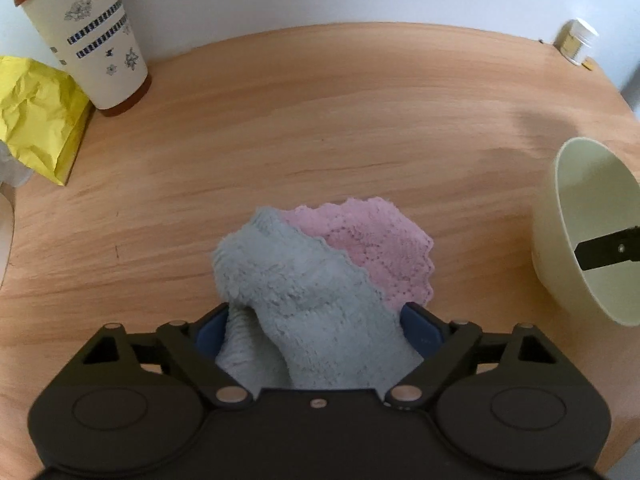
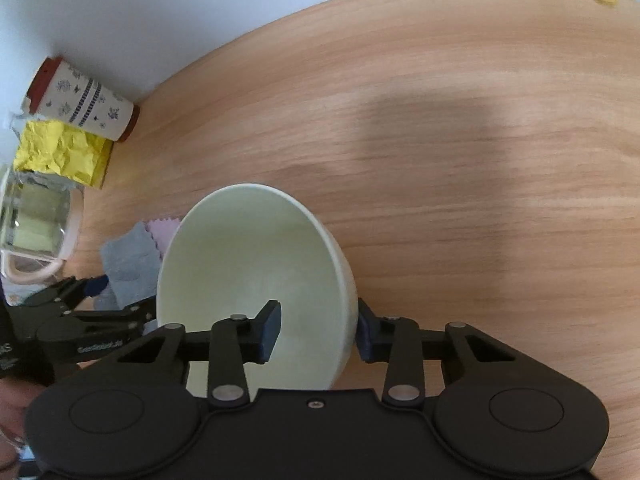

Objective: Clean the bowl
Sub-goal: 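Grasp the grey cloth with the left tool while the right tool grips the bowl rim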

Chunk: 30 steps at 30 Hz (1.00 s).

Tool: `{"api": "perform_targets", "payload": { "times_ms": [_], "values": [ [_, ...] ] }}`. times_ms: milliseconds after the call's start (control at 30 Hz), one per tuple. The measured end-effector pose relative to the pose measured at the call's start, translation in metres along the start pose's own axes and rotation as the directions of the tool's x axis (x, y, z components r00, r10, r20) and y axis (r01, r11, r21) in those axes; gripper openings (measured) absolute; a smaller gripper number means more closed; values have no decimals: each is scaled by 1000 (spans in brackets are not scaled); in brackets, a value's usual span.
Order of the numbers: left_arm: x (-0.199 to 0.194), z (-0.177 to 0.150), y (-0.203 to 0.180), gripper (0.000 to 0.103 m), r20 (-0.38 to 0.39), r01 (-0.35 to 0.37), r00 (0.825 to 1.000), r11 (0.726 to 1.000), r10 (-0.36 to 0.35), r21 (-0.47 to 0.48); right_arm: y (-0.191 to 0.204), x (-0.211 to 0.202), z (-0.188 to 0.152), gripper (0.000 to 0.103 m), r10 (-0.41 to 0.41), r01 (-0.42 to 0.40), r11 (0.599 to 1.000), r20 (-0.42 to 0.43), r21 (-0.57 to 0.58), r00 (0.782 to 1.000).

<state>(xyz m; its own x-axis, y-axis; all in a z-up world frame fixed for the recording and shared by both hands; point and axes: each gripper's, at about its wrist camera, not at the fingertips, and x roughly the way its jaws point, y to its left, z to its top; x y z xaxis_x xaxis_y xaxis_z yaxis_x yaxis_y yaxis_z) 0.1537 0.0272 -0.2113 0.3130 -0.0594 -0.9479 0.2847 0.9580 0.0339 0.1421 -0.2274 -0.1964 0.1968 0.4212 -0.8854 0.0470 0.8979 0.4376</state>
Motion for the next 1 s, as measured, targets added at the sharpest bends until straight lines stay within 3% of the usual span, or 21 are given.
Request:
{"api": "perform_targets", "payload": {
  "times_ms": [133,333,467,700,867,1000],
  "values": [
    [0,0,-1,84,7,6,1000,1000,-6,12,9,0,-2,42,-41,41,998,5,-56,999],
    [-3,-2,-6,72,19,19,1000,999,-20,34,6,1,1,43,-17,16,999,-14,-51,1000],
    [-5,-2,-9,66,26,28,999,998,-30,49,5,5,5,49,4,-5,999,-25,-31,1000],
    [-8,-4,-13,55,33,51,998,996,-54,67,7,3,0,50,-18,15,994,-25,-105,1000],
    [-10,-5,-16,48,34,62,997,994,-65,85,8,4,0,50,-15,12,994,-22,-110,1000],
    [-11,-4,-18,36,18,74,997,992,-76,103,3,5,0,50,11,-12,999,-14,-53,1000]
  ]
}}
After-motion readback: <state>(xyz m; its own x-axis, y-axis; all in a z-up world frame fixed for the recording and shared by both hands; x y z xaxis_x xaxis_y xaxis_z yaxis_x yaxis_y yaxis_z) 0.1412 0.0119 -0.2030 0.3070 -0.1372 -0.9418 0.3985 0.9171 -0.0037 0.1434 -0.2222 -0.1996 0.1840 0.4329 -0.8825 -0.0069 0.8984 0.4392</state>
